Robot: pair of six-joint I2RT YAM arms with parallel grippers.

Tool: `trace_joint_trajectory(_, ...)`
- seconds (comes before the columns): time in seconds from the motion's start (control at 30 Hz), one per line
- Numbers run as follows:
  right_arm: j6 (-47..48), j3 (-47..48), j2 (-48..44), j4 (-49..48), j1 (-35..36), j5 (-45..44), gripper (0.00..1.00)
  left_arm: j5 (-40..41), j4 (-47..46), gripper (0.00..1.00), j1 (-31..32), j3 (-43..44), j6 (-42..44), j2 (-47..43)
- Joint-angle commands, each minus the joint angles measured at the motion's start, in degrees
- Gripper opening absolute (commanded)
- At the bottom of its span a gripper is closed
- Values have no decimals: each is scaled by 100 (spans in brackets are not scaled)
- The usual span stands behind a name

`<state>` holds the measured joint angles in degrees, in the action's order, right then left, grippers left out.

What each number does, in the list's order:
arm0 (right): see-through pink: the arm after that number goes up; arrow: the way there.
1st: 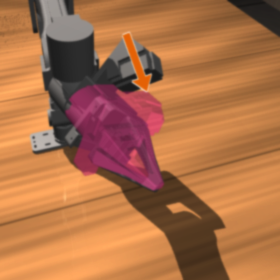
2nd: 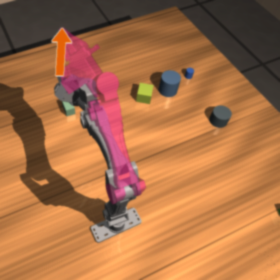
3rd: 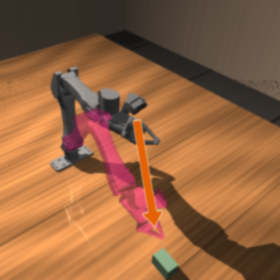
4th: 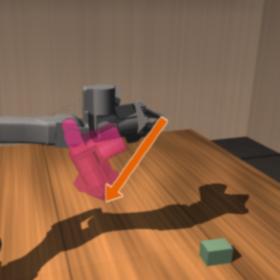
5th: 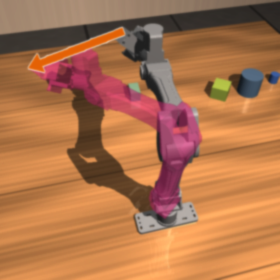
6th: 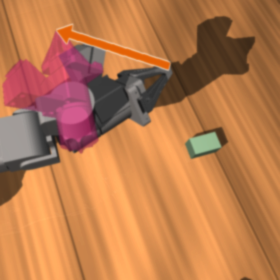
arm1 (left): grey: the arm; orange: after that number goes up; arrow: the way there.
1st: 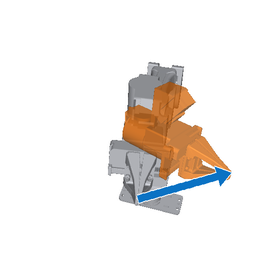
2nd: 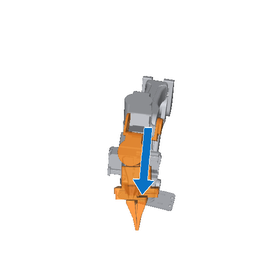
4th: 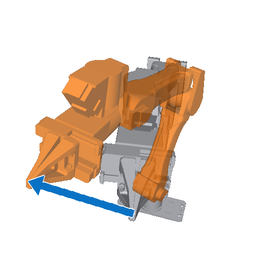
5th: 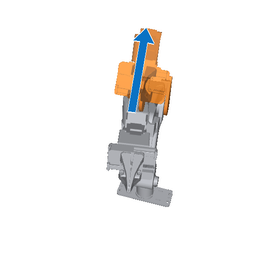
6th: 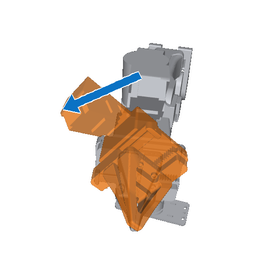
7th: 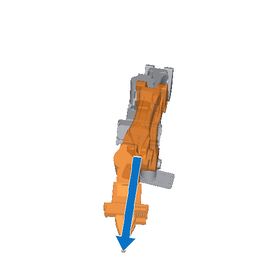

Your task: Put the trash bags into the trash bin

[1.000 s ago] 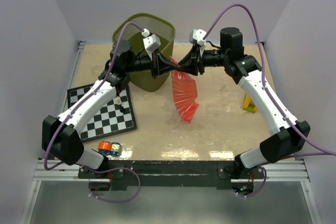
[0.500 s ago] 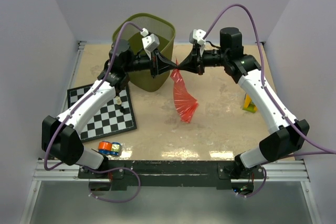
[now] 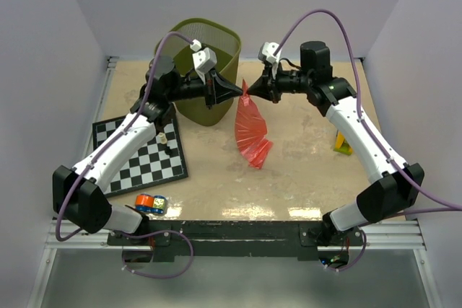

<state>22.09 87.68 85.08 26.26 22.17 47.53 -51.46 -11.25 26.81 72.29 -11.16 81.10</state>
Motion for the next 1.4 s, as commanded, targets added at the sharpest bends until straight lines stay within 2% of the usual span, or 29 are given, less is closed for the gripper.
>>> trace_joint_trajectory(0.0,41,56,-184,-148,15,-165,0,91,-1,0,17,-49,149,-217)
trace_joint_trajectory(0.07,15,100,-202,-148,15,-34,0,425,236,0,17,13,184,-156)
trace_joint_trajectory(0.1,-2,109,-220,-139,15,63,0,505,376,8,17,57,210,-130)
trace_joint_trajectory(0.13,-29,118,-237,-130,6,168,0,540,447,20,17,83,280,-95)
trace_joint_trajectory(0.23,-143,92,-272,-200,15,327,0,331,413,32,26,118,316,-16)
trace_joint_trajectory(0.4,-249,109,-272,-235,15,415,0,5,378,36,44,338,202,274)
trace_joint_trajectory(0.6,-336,109,-272,-297,15,512,0,4,395,39,149,487,254,450)
trace_joint_trajectory(0.73,-354,92,-281,-306,15,512,0,49,422,35,158,540,333,521)
trace_joint_trajectory(0.8,-363,74,-281,-306,15,512,0,-21,413,23,158,567,369,547)
trace_joint_trajectory(0.9,-372,39,-290,-332,6,494,0,-75,413,0,167,584,369,582)
trace_joint_trajectory(1.07,-161,-58,-281,-183,6,-145,0,197,465,0,149,514,377,451)
trace_joint_trajectory(1.37,-126,-471,-299,-271,-196,-1271,0,189,404,0,114,224,430,161)
